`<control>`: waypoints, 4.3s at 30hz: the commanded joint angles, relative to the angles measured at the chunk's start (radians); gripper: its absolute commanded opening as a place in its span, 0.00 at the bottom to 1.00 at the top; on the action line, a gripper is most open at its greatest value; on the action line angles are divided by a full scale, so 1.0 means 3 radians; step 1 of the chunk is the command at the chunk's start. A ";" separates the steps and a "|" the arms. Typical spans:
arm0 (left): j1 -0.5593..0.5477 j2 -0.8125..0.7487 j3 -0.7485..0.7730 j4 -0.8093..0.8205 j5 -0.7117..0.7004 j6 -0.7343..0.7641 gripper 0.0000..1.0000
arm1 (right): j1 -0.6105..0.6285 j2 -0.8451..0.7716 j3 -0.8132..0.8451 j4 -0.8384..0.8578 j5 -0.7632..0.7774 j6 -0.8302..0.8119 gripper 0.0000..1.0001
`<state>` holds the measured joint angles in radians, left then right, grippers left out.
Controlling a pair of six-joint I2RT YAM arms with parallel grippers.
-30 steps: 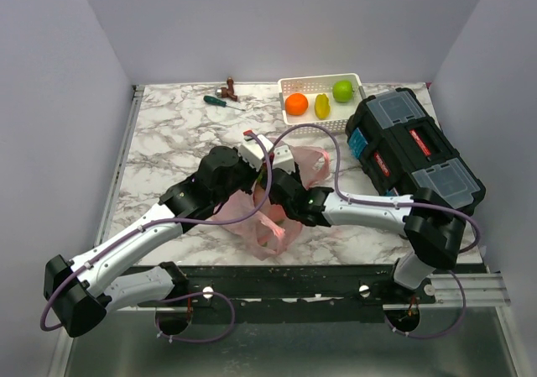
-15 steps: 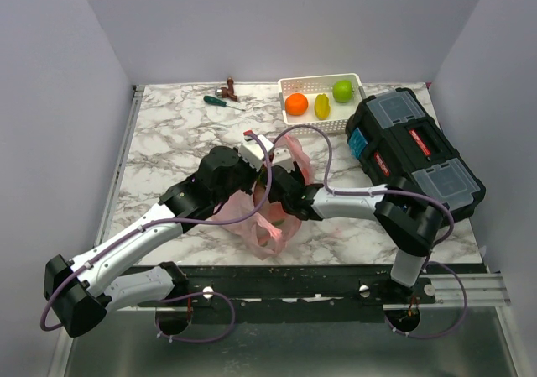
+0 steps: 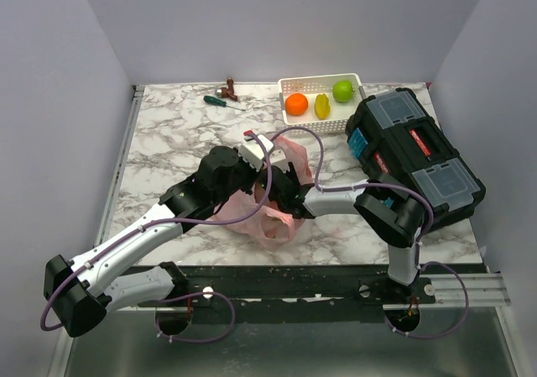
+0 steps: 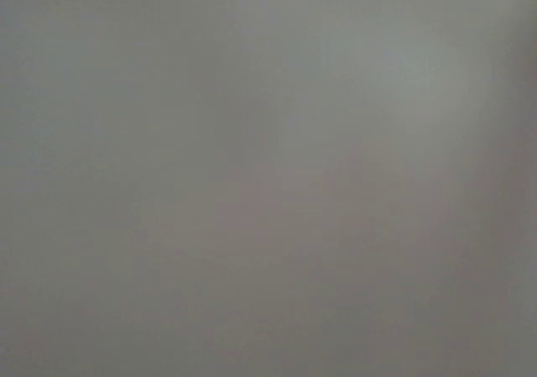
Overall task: Take the fake fruits out of the plastic bag
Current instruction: Take out the fake fruit from the plastic bag, then place the fake fruit in the bin.
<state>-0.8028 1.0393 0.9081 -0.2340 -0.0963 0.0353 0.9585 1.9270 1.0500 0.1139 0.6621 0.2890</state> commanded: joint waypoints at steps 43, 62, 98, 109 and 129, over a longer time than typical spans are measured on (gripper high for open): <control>-0.0014 0.0007 0.0031 0.0039 -0.0355 0.0140 0.00 | -0.0018 -0.2377 -0.0213 -0.1355 -0.1524 0.0414 0.01; -0.0014 0.0022 0.0038 0.0027 -0.0335 0.0146 0.00 | -0.0019 -0.3171 0.0355 -0.1964 -0.1258 0.0200 0.01; -0.0014 0.0038 0.0051 0.0029 -0.0242 0.0119 0.00 | -0.1410 -0.0924 0.2318 -0.2141 -0.0605 0.0001 0.01; -0.0014 0.0053 0.0059 0.0036 -0.0171 0.0087 0.00 | -0.2059 0.0549 0.3658 -0.2842 -0.1876 -0.0238 0.01; -0.0014 0.0116 0.0072 0.0028 -0.0083 0.0042 0.00 | -0.2157 0.1389 0.4288 -0.3514 -0.2719 -0.1582 0.01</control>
<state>-0.8028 1.0645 0.9085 -0.2333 -0.1452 0.0589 0.3103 2.2925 2.3150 -0.8734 -0.1040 -0.0643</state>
